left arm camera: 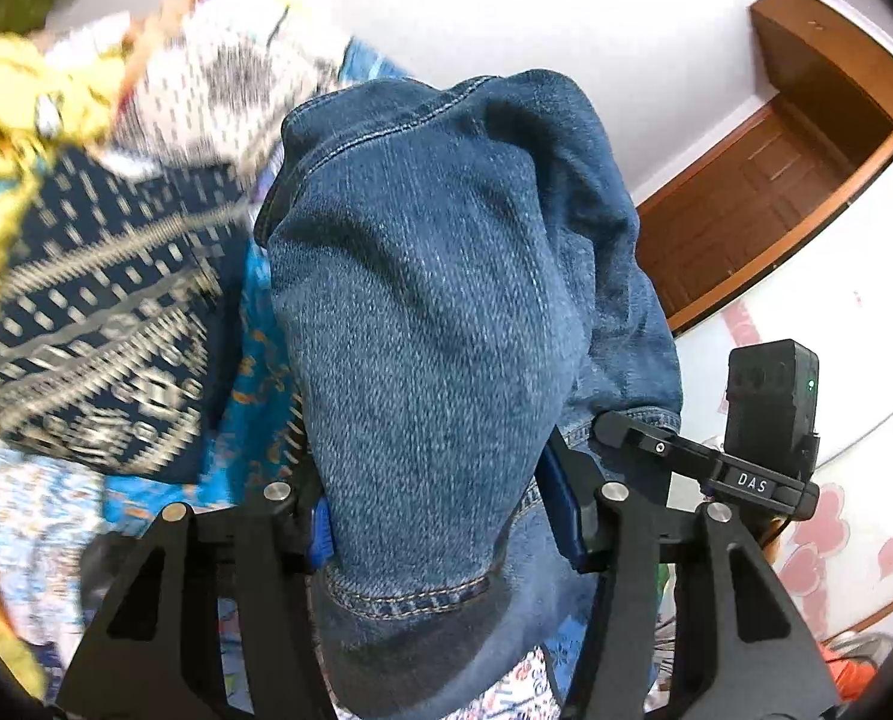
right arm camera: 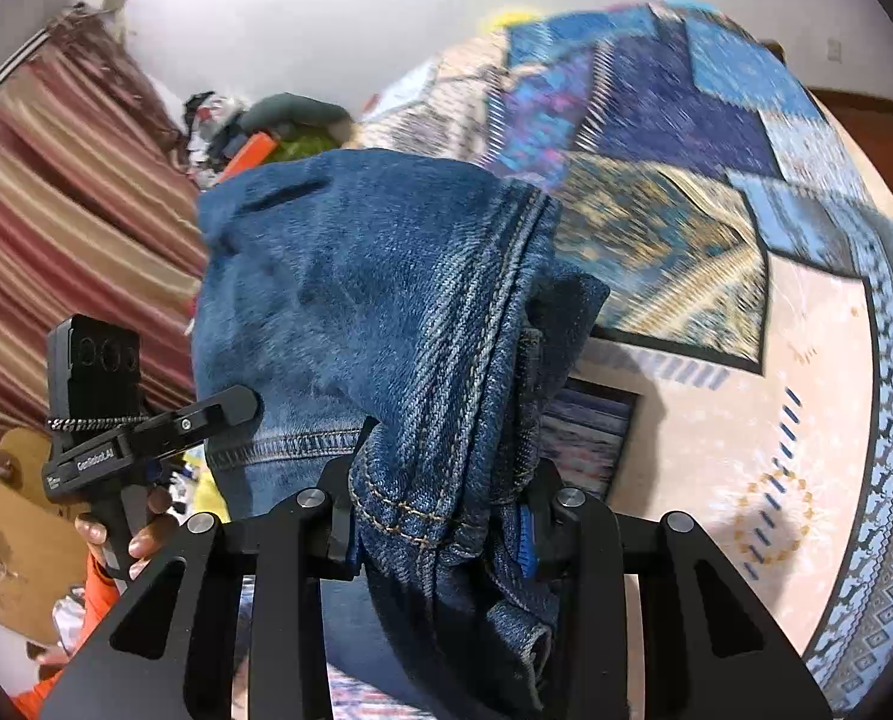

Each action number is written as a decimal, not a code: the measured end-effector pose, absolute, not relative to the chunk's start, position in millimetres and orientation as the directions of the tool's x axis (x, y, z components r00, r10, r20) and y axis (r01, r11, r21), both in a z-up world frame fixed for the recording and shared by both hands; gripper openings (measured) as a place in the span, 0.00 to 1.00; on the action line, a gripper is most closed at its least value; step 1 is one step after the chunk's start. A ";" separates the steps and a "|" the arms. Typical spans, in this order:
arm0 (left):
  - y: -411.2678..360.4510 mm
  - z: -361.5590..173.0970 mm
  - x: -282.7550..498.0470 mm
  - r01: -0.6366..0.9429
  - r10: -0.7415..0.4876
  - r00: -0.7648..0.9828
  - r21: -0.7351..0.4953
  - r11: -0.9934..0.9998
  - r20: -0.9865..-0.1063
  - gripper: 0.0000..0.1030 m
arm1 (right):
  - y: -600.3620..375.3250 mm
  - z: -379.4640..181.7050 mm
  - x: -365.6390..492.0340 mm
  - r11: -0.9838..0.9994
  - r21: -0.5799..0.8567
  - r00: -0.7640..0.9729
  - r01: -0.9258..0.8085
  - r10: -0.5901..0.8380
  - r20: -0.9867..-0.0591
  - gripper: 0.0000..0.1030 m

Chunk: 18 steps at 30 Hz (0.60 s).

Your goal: Fold large clothes

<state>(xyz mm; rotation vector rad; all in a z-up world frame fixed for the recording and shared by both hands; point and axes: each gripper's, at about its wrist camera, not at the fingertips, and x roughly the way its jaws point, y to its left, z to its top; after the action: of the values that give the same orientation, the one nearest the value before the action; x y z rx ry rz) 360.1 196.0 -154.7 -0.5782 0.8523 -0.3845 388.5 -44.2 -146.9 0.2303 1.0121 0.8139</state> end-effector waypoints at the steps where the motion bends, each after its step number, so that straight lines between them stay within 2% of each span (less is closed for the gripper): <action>1: 203.2 -145.3 350.0 0.095 -0.521 0.626 -0.607 0.789 -0.580 0.53 | -38.8 -138.8 381.8 0.684 0.514 0.280 -0.518 0.703 -0.654 0.32; 9: 267.0 -88.2 317.1 0.087 -0.429 0.747 -0.566 0.820 -0.507 0.53 | 25.9 -96.4 357.0 0.612 0.481 0.303 -0.628 0.762 -0.573 0.32; 13: 295.5 -79.0 320.7 0.050 -0.369 0.768 -0.525 0.849 -0.523 0.53 | 59.2 -100.9 368.9 0.589 0.490 0.299 -0.643 0.782 -0.547 0.32; 18: 328.8 -93.4 352.5 -0.004 -0.326 0.759 -0.504 0.864 -0.564 0.53 | 96.6 -126.7 399.1 0.592 0.524 0.294 -0.613 0.786 -0.544 0.32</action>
<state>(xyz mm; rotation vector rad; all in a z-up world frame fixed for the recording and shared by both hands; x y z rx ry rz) 352.5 328.8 -93.4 -0.5074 0.6937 -0.1833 399.1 96.6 -126.7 0.2323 0.8604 0.9419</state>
